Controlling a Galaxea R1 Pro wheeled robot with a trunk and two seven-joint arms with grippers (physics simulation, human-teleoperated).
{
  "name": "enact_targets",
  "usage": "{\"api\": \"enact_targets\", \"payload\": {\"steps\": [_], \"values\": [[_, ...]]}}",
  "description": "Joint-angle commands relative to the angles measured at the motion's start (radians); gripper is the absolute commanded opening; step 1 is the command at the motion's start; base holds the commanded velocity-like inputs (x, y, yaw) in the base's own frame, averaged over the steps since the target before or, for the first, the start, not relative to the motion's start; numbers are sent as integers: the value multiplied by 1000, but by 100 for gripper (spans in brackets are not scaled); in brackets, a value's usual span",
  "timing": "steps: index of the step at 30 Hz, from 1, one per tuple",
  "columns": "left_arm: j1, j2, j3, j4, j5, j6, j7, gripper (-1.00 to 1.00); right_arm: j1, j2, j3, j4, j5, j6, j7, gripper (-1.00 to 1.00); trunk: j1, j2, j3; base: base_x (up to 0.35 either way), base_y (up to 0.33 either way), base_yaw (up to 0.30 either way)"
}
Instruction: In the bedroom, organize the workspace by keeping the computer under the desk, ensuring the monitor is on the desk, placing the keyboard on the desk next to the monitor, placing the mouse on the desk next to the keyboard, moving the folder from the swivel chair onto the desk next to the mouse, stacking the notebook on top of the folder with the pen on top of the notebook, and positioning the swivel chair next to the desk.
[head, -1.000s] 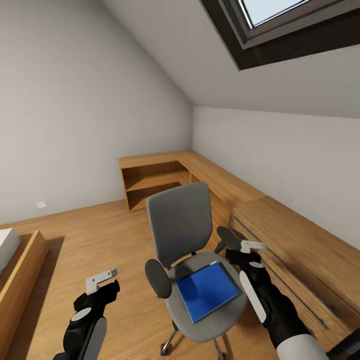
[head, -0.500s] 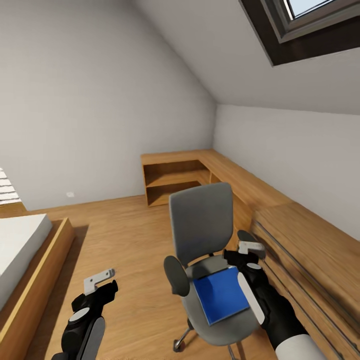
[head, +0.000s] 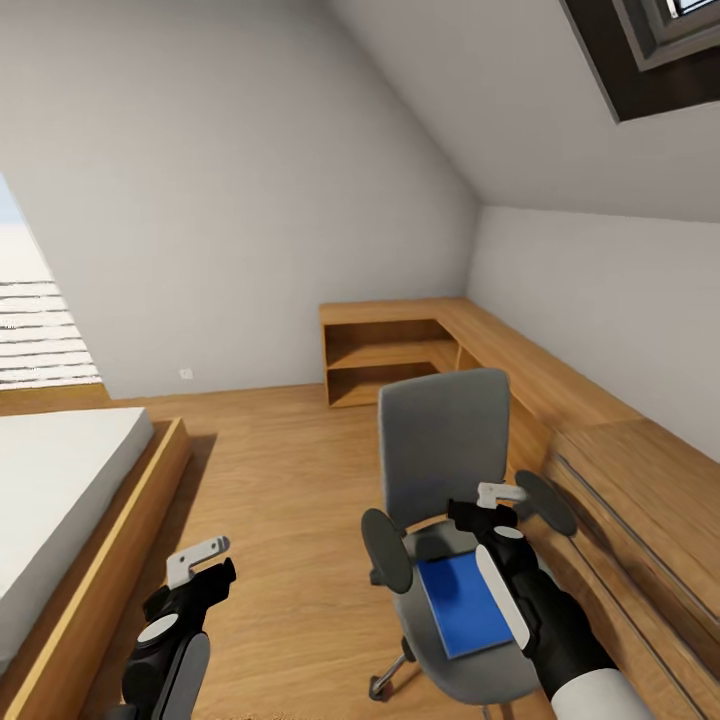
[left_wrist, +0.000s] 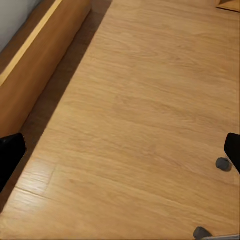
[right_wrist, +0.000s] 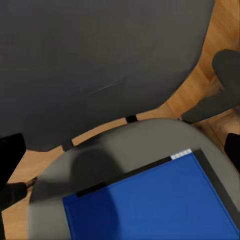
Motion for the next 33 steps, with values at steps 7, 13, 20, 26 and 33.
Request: {"api": "enact_targets", "payload": {"steps": [7, 13, 20, 26, 33], "values": [[-1, -4, -1, -1, 10, 1, 8, 100, -1, -3, 1, -3, -10, 3, -6, 100, 0, -1, -3, 0, 0, 65], [-1, -12, -1, -1, 10, 2, 10, 100, -1, -4, -1, -3, -6, 3, -5, 100, 12, -22, -12, 0, 0, 13], [-1, -14, -1, -1, 10, 2, 9, 100, -1, -4, -1, -3, -4, -9, -5, 100, 38, -71, -34, 0, 0, 2], [-1, -14, 0, -1, 10, 2, 10, 100, -1, -4, 0, -2, -2, -41, -6, 100, 61, -113, -53, 0, 0, 0], [-1, -14, 0, -1, 10, 2, 10, 100, -1, -4, 0, -2, -3, -46, -6, 100, 88, -162, -75, 0, 0, 0]]}}
